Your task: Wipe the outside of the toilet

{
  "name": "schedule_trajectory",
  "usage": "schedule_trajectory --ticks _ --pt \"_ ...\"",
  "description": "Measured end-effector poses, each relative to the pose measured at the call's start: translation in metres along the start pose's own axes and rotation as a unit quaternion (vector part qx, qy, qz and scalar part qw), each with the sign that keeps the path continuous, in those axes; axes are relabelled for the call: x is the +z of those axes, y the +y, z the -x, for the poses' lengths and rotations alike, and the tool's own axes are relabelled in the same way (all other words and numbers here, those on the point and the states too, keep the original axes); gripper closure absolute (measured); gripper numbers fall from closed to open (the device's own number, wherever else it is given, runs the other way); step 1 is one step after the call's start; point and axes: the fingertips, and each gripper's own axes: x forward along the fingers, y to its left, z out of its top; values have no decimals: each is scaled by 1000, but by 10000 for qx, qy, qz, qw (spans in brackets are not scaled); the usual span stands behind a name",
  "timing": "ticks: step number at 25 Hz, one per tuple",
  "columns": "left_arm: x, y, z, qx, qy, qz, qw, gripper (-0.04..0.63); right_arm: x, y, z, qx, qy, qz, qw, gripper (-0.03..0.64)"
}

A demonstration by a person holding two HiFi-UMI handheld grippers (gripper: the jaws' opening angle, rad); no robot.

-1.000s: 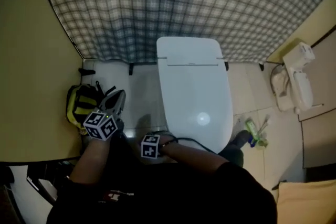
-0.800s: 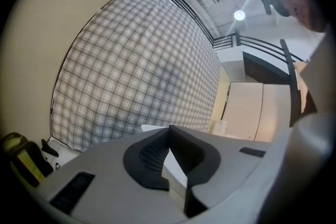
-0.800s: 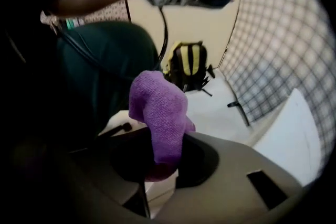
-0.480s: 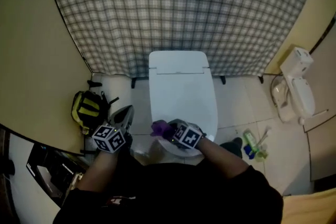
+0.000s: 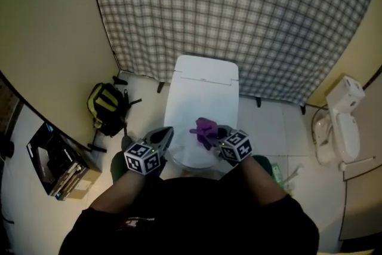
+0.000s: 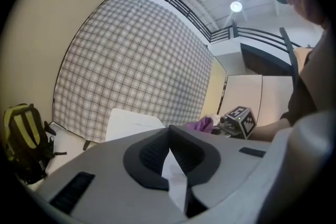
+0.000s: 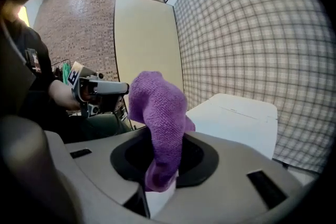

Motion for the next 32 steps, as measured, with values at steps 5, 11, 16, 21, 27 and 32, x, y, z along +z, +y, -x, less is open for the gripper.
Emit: schedule_trajectory --ticks 5,11,16,21,27,32 --pt "-17 -52 -21 169 1 112 9998 600 -15 -24 44 41 -218 -107 9997 532" --pt "-34 -90 -50 565 56 294 9980 600 -30 -46 74 172 -378 48 9991 532" --pt "-35 -112 -72 680 70 376 9969 600 -32 -55 82 356 -540 51 9979 532" --pt "-60 -118 -74 763 307 321 9961 600 -33 -51 82 379 -745 -64 9965 532" --pt "-75 -94 -66 1082 251 613 9919 600 -40 -39 69 390 -784 17 9962 531" --pt "-82 -95 -73 1031 298 637 9922 600 -51 -52 72 226 -839 -181 9961 532"
